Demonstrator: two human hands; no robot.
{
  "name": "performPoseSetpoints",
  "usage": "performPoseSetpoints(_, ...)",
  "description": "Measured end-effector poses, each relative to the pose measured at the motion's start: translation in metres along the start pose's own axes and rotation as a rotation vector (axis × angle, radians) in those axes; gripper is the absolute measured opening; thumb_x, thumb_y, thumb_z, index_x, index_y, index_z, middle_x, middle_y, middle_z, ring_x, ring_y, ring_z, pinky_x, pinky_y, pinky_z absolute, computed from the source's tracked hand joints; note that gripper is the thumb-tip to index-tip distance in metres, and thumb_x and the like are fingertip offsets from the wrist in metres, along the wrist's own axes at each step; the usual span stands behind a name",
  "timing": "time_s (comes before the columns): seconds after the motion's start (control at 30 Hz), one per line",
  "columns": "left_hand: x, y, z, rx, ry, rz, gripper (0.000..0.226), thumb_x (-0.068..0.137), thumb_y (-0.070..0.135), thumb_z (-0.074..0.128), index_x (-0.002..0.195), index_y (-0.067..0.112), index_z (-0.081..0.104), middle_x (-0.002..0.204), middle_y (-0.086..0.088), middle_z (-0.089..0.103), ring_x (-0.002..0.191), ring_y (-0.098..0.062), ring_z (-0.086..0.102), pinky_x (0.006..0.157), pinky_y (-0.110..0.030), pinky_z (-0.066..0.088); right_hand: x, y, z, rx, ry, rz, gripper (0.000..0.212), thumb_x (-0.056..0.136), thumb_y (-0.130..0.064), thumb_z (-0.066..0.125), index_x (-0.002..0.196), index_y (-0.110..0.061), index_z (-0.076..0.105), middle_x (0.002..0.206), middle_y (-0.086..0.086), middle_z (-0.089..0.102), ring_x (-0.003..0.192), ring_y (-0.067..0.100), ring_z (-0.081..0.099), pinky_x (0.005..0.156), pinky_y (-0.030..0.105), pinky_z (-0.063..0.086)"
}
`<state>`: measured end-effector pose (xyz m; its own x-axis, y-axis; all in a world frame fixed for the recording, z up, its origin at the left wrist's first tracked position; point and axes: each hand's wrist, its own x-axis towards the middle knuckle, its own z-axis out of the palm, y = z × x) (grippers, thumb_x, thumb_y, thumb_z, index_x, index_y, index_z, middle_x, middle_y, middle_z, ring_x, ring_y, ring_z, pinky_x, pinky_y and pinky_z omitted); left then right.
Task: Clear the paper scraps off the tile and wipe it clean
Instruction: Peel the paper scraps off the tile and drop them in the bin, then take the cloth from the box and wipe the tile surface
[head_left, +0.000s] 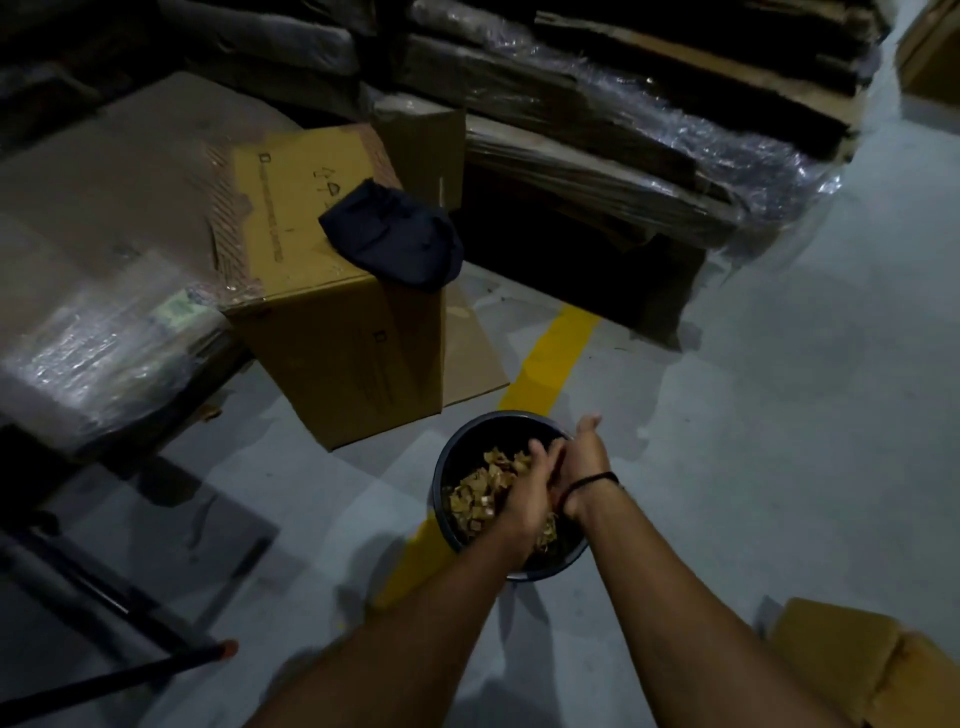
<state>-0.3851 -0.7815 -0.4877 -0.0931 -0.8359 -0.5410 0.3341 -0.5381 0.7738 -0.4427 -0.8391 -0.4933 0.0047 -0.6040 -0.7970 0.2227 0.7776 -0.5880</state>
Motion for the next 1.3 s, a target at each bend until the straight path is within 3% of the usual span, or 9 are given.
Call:
performPoseSetpoints(0.07, -0.013, 0.002, 0.004, 0.118, 0.052, -0.032, 0.080, 0.080, 0.068, 0.017, 0.145, 0.024, 0.036, 0.141, 0.005, 0.045, 0.132, -0.021, 0.042, 0.099, -0.029, 0.038, -0.027, -0.022, 0.000, 0.112, 0.003, 0.004, 0.091, 0.087, -0.077, 0.024, 0.151, -0.013, 0.025, 0.151, 0.015, 0.037, 0.130, 0.036, 0.045, 0.071, 0.041, 0.048)
performPoseSetpoints(0.23, -0.075, 0.087, 0.025, 0.094, 0.163, -0.034, 0.052, 0.101, 0.047, 0.018, 0.129, 0.016, 0.048, 0.124, 0.008, 0.049, 0.115, -0.010, 0.048, 0.075, -0.014, 0.041, -0.123, -0.072, 0.010, 0.011, 0.063, -0.235, 0.064, 0.100, -0.052, 0.032, 0.139, -0.001, 0.042, 0.141, 0.019, 0.047, 0.125, 0.033, 0.050, 0.107, 0.049, 0.040)
performPoseSetpoints(0.4, -0.161, 0.193, 0.040, -0.044, 0.250, 0.186, 0.057, 0.099, 0.049, 0.023, 0.137, 0.013, 0.047, 0.138, -0.006, 0.050, 0.125, -0.018, 0.048, 0.094, -0.027, 0.040, -0.232, -0.110, 0.055, -0.127, -0.005, -0.296, 0.051, 0.103, -0.042, 0.035, 0.126, 0.000, 0.052, 0.122, 0.017, 0.059, 0.100, 0.029, 0.059, 0.090, 0.045, 0.050)
performPoseSetpoints(0.5, -0.217, 0.251, 0.033, -0.101, 0.302, 0.278, 0.054, 0.101, 0.043, 0.022, 0.136, 0.009, 0.047, 0.137, -0.010, 0.051, 0.123, -0.017, 0.048, 0.089, -0.024, 0.039, -0.292, -0.124, 0.093, -0.236, -0.066, -0.368, 0.042, 0.102, -0.040, 0.038, 0.110, -0.005, 0.059, 0.111, 0.017, 0.065, 0.091, 0.027, 0.063, 0.077, 0.041, 0.049)
performPoseSetpoints(0.67, -0.311, 0.308, 0.002, -0.181, 0.423, 0.362, 0.054, 0.101, 0.042, 0.027, 0.134, 0.006, 0.049, 0.134, -0.012, 0.054, 0.113, -0.017, 0.054, 0.080, -0.021, 0.046, -0.377, -0.125, 0.162, -0.447, -0.158, -0.524, 0.041, 0.099, -0.041, 0.046, 0.097, -0.005, 0.067, 0.093, 0.015, 0.071, 0.087, 0.031, 0.068, 0.081, 0.049, 0.057)
performPoseSetpoints(0.8, -0.393, 0.318, -0.045, -0.233, 0.592, 0.491, 0.047, 0.101, 0.035, 0.033, 0.128, 0.002, 0.053, 0.121, -0.006, 0.061, 0.104, -0.010, 0.058, 0.072, -0.009, 0.047, -0.433, -0.096, 0.219, -0.590, -0.312, -0.652, 0.029, 0.098, -0.028, 0.051, 0.089, -0.005, 0.066, 0.078, 0.005, 0.065, 0.075, 0.020, 0.061, 0.066, 0.026, 0.050)
performPoseSetpoints(1.0, -0.516, 0.289, -0.167, -0.119, 1.041, 0.580, 0.014, 0.094, 0.021, 0.056, 0.090, 0.015, 0.068, 0.093, -0.007, 0.071, 0.083, -0.018, 0.063, 0.072, -0.027, 0.047, -0.503, 0.003, 0.304, -0.835, -0.663, -0.776, 0.014, 0.088, -0.015, 0.066, 0.077, -0.024, 0.064, 0.083, 0.004, 0.067, 0.081, 0.026, 0.064, 0.074, 0.037, 0.050)
performPoseSetpoints(1.1, -0.569, 0.268, -0.230, -0.130, 1.263, 0.551, 0.016, 0.090, 0.021, 0.061, 0.077, 0.026, 0.067, 0.084, -0.002, 0.071, 0.077, -0.020, 0.063, 0.074, -0.034, 0.050, -0.534, 0.051, 0.343, -0.989, -0.860, -0.852, 0.005, 0.086, -0.016, 0.069, 0.086, -0.021, 0.069, 0.089, 0.004, 0.070, 0.084, 0.026, 0.067, 0.079, 0.038, 0.056)
performPoseSetpoints(1.3, -0.636, 0.239, -0.348, -0.094, 1.563, 0.414, 0.012, 0.083, 0.019, 0.066, 0.092, 0.018, 0.074, 0.093, -0.001, 0.073, 0.090, -0.016, 0.066, 0.086, -0.032, 0.051, -0.569, 0.133, 0.437, -1.194, -0.980, -0.885, 0.014, 0.086, -0.017, 0.069, 0.098, -0.015, 0.076, 0.094, 0.002, 0.073, 0.084, 0.021, 0.066, 0.083, 0.037, 0.055)
